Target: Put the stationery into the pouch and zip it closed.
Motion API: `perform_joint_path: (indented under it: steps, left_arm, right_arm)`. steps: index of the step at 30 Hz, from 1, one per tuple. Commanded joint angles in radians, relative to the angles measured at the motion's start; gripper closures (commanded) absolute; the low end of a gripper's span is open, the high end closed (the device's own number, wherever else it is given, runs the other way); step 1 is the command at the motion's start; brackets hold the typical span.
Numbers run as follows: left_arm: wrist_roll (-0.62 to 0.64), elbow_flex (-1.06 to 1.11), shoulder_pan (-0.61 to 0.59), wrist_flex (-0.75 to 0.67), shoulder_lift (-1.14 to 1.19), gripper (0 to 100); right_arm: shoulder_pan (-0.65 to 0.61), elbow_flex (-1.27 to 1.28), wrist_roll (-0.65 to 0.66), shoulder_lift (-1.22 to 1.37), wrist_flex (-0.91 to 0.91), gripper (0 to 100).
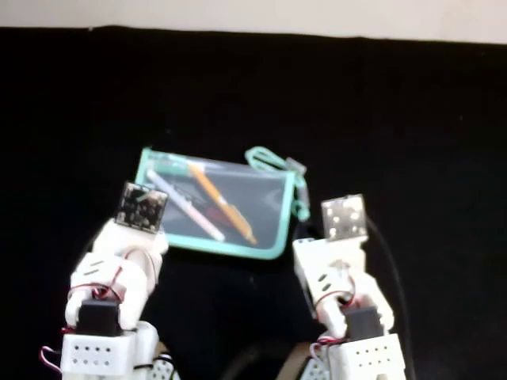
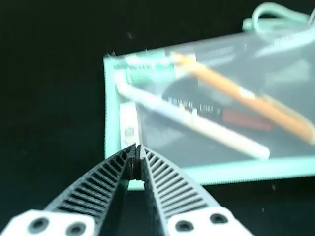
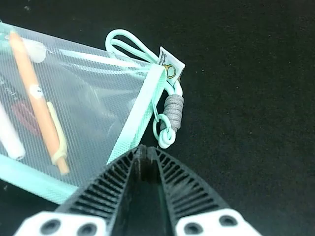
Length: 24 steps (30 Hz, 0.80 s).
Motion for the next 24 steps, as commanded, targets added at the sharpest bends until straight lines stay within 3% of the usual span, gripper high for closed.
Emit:
perform_joint_path:
  steps: [1,14,24]
  left_arm:
    - [0.009,0.033,0.002,-0.021,-0.010,99]
    - [0.008,0.226,0.001,-0.135,-0.004,99]
    - [0.005,0.223,-0.004,-0.118,-0.001,99]
  right_arm:
    - [-0.013,0.093,0.009,-0.012,-0.021,99.0]
    - [-0.012,0.125,0.009,-0.005,-0.012,99.0]
    - [-0.008,0.125,0.008,-0.010,0.202,99.0]
